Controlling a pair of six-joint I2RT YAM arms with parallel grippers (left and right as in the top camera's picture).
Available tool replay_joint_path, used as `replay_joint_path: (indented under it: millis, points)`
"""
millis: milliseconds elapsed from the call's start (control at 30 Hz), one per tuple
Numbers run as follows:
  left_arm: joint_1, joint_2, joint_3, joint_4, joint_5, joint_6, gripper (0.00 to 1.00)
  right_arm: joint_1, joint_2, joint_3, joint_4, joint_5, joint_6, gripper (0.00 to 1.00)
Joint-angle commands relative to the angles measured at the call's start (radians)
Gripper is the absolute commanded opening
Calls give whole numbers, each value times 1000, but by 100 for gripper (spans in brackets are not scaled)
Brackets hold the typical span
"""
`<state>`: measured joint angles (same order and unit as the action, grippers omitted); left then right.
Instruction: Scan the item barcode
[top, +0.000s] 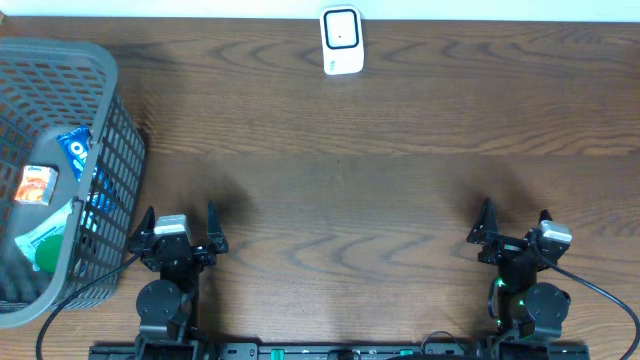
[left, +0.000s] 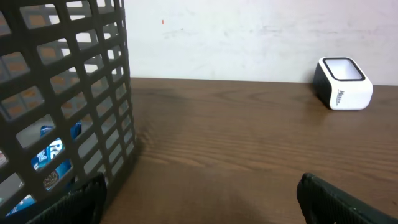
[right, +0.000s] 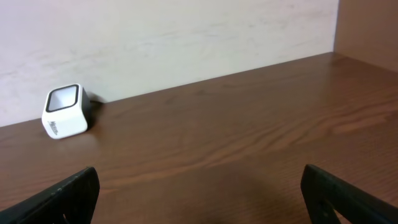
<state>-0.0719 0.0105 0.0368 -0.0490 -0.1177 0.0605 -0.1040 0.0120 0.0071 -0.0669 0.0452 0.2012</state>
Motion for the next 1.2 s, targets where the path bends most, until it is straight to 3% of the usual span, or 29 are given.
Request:
replay_joint_path:
  millis: [0,1167]
  points:
    - [6,-6,-29,-21,2,14,98,6,-5,-2,-3,9,7,99]
    - [6,-5,-29,-19,2,14,98,6,-5,-2,-3,9,7,99]
